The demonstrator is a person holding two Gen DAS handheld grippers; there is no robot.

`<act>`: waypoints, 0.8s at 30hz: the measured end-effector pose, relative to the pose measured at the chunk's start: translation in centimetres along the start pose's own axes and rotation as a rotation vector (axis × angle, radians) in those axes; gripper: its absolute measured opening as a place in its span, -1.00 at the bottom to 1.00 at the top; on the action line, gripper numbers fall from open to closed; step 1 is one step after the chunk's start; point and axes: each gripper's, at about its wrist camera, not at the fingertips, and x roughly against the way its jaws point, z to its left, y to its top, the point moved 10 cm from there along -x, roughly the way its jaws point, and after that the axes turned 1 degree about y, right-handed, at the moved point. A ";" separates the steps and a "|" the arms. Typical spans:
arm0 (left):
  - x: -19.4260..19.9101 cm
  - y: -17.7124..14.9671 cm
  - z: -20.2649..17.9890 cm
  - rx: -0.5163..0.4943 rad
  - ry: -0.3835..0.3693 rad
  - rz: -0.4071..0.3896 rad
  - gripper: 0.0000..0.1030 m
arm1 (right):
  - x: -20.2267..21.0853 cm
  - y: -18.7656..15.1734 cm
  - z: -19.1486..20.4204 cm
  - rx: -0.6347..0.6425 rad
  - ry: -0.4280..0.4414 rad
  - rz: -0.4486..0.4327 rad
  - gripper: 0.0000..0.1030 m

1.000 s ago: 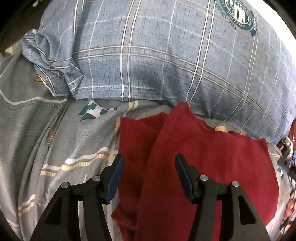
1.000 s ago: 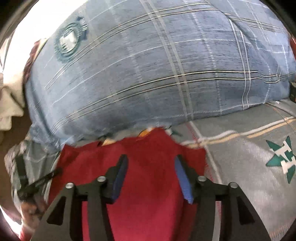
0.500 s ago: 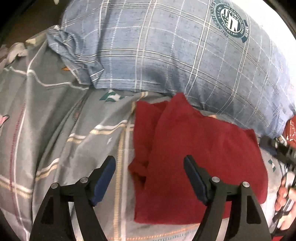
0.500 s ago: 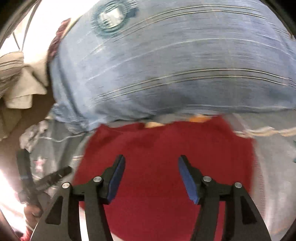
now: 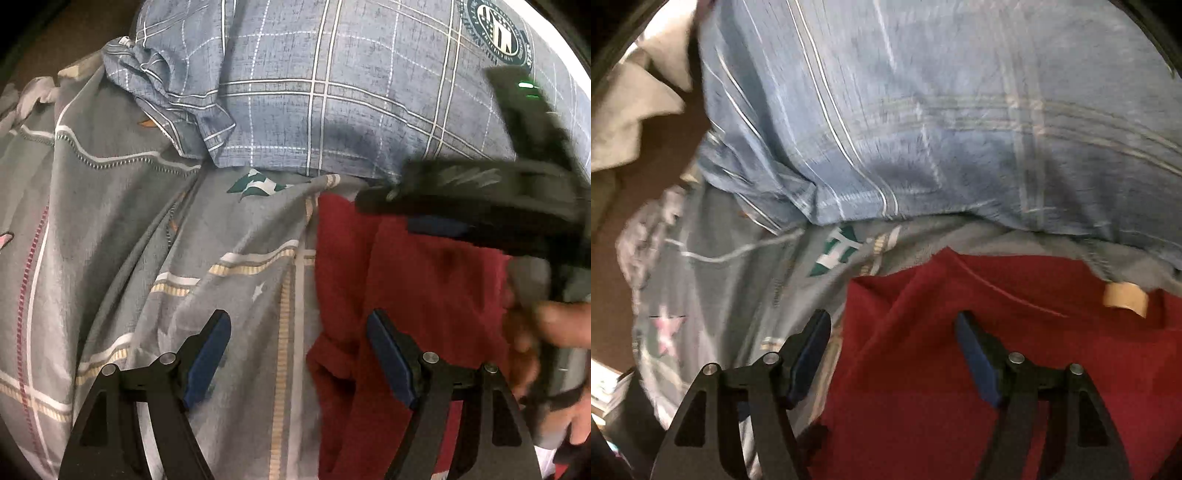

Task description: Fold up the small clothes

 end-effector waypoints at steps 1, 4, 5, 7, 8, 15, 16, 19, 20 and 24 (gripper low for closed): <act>-0.1 -0.1 0.0 0.002 0.001 0.003 0.48 | -1.0 0.0 -0.1 0.013 -0.031 0.015 0.04; -0.2 -0.2 0.0 0.009 0.000 0.012 0.48 | -1.3 0.0 -0.5 0.080 -0.115 -0.013 -0.90; -0.3 -0.1 0.0 0.009 -0.001 0.011 0.48 | -0.8 0.0 -0.3 0.086 -0.108 -0.032 -0.90; -0.3 0.3 -0.1 0.008 -0.003 0.005 0.48 | 0.1 0.3 0.2 0.102 -0.096 -0.065 -0.90; -0.3 0.4 -0.1 0.006 -0.001 0.001 0.48 | 0.4 0.4 0.5 0.104 -0.084 -0.075 -0.90; -0.7 0.3 0.1 0.018 0.007 0.011 0.48 | -2.2 0.2 0.4 0.087 -0.051 -0.037 -0.90; -0.7 0.4 0.0 0.015 0.008 0.010 0.48 | -2.3 0.1 0.5 0.083 -0.042 -0.040 -0.90; -0.8 0.3 0.0 0.010 0.009 0.016 0.48 | -1.8 0.1 0.5 0.071 -0.016 -0.051 -0.90; -0.8 0.3 -0.1 0.013 0.005 0.017 0.48 | -1.2 0.3 0.7 0.073 -0.005 -0.064 -0.91; -0.9 0.4 -0.1 0.015 0.001 0.014 0.48 | 0.1 1.0 0.9 0.068 0.012 -0.089 -0.91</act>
